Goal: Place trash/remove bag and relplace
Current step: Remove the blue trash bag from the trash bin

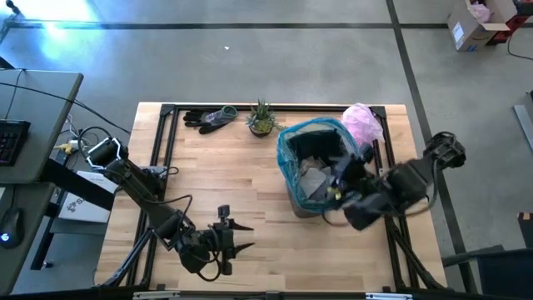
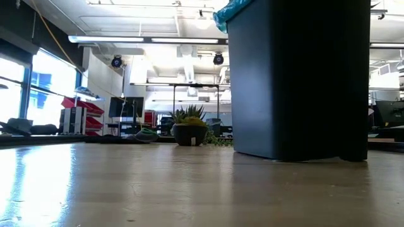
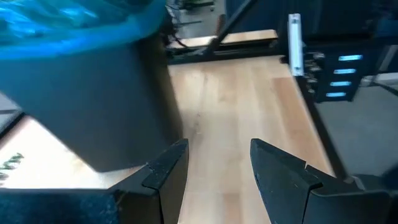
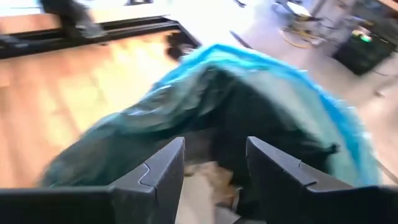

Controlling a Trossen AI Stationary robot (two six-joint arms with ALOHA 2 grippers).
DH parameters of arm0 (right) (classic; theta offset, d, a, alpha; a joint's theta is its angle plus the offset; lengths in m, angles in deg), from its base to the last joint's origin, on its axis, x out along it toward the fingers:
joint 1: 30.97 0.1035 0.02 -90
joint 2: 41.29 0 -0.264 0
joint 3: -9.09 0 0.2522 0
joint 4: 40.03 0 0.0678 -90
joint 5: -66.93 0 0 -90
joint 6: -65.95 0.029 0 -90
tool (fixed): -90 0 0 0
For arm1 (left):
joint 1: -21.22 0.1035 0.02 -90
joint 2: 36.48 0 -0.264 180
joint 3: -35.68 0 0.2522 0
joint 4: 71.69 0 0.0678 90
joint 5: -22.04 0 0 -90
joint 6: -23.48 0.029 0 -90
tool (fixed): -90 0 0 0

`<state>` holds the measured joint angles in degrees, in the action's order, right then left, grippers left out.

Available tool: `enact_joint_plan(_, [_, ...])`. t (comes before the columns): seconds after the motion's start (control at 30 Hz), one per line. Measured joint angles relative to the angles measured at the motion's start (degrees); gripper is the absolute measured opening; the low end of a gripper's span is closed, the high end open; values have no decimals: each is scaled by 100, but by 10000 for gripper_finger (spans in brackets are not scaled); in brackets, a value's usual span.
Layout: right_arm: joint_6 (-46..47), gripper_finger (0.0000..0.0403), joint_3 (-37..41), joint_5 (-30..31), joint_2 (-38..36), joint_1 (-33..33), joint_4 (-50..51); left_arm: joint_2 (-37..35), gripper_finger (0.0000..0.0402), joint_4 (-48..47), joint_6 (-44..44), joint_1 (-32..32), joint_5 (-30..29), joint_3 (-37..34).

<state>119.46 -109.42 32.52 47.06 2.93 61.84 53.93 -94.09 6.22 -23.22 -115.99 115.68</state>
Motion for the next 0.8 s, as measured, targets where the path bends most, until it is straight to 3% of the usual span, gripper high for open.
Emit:
enact_joint_plan(0.2, [428, 156, 4, 172, 39, 800, -53, -2, 158, -39, 196, 96, -250, 0])
enact_joint_plan(0.43, [691, 156, 4, 430, 44, 1098, -50, -4, 158, -46, 597, 133, -261, 0])
enact_joint_plan(0.8, [709, 156, 4, 404, 94, 1147, -50, -4, 158, -48, 595, 154, 966, 0])
